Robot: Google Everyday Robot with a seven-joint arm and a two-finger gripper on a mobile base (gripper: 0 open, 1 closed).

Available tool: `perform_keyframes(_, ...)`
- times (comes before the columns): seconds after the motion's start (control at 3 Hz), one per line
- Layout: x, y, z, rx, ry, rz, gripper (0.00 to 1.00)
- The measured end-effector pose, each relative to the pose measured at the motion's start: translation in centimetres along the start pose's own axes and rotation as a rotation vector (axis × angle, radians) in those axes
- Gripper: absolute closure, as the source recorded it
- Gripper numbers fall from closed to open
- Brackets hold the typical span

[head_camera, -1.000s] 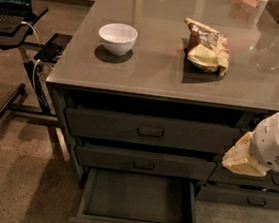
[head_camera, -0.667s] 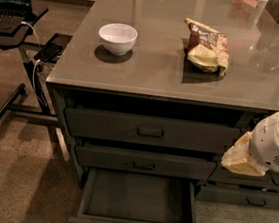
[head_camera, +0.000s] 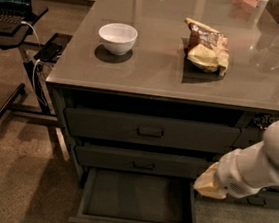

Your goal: Close bottom drawer

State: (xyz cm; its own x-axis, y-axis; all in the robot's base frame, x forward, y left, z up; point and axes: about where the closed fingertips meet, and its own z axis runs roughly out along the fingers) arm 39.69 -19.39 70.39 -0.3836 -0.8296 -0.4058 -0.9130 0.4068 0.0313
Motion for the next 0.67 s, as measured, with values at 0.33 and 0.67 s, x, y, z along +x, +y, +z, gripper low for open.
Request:
perform_keyframes(0.33, 2.5, 0.0, 6.7, -0.003, -0.031, 0.065, 1.00)
perform_keyframes(0.67, 4.4, -2.0, 11.1, 0.072, -0.086, 0.125, 1.00)
